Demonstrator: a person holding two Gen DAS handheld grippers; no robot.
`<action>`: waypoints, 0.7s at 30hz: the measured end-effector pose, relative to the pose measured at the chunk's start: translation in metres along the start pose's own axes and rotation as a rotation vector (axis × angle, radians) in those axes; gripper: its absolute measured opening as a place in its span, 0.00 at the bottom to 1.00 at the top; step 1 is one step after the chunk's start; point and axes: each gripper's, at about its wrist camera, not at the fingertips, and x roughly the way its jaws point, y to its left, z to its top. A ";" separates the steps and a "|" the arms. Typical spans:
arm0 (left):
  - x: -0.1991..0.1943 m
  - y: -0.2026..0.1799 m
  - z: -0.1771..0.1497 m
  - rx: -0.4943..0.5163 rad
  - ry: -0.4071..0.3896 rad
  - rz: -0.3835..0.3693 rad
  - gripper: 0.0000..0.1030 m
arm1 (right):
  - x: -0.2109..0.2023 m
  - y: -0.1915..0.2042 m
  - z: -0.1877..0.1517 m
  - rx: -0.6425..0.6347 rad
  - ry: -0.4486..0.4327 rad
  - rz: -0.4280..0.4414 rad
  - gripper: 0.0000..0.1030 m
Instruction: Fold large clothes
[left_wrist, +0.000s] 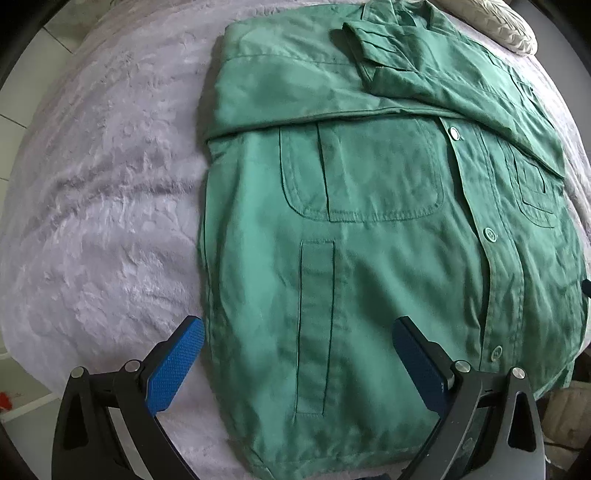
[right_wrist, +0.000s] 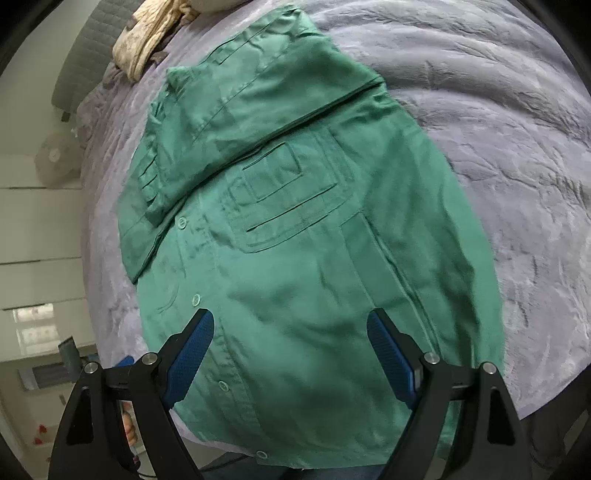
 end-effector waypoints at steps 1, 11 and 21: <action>0.001 0.002 -0.002 -0.002 0.005 -0.004 0.99 | -0.001 -0.001 0.000 0.006 -0.009 0.004 0.85; 0.023 0.038 -0.016 -0.008 0.043 -0.093 0.99 | -0.001 -0.020 -0.001 0.023 0.049 0.054 0.85; 0.063 0.076 -0.059 0.061 0.179 -0.212 0.99 | -0.031 -0.087 -0.007 0.053 0.045 -0.038 0.85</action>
